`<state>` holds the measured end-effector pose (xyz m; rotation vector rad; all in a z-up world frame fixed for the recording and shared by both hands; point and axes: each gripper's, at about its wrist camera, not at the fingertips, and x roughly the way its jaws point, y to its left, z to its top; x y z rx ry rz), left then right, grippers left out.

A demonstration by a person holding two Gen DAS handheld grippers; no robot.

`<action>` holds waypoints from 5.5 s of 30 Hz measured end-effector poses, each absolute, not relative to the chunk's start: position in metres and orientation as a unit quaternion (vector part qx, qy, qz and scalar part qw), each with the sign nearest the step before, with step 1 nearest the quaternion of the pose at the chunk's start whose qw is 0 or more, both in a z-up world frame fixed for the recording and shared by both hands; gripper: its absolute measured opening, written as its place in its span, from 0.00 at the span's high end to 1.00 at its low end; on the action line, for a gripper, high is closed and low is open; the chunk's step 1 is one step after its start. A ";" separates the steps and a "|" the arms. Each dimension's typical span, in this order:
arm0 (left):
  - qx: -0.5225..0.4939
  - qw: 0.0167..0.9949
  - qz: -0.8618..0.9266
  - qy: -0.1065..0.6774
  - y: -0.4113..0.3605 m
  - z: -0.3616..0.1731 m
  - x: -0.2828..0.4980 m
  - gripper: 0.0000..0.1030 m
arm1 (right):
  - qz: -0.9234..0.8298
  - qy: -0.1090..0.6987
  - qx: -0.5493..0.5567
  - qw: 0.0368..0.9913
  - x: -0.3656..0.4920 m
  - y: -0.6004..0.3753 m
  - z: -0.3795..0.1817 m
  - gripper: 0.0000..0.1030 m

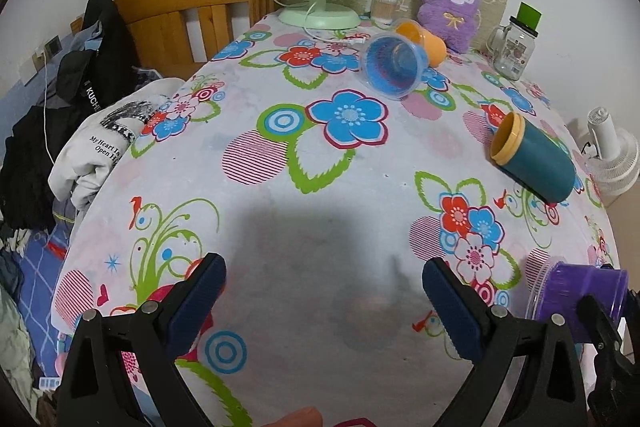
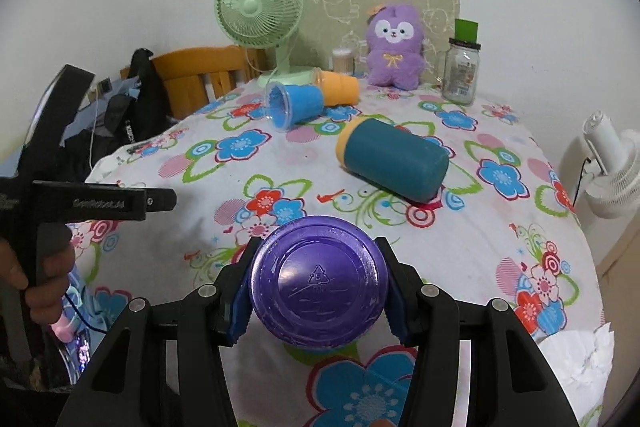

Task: Flip cup upside down
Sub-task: 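Lift the purple cup with the right tool and rotate it rim-up, then set the purple cup upright on the table and open the right tool, then move the left tool to the upright purple cup and grasp it, then lift the purple cup with the left tool and turn it rim-down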

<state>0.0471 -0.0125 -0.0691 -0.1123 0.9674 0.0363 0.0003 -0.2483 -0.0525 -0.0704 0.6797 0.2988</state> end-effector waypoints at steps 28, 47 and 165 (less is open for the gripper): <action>-0.060 0.877 0.013 0.477 -0.017 -0.084 0.043 0.03 | 0.168 0.341 0.013 0.925 0.043 -0.201 -0.053 0.45; -0.040 0.878 0.004 0.477 -0.046 -0.081 0.012 0.03 | 0.132 0.398 0.028 0.907 0.016 -0.209 -0.053 0.19; -0.061 0.925 -0.013 0.376 -0.072 0.000 -0.015 0.58 | 0.157 0.370 0.043 0.914 0.005 -0.268 -0.041 0.19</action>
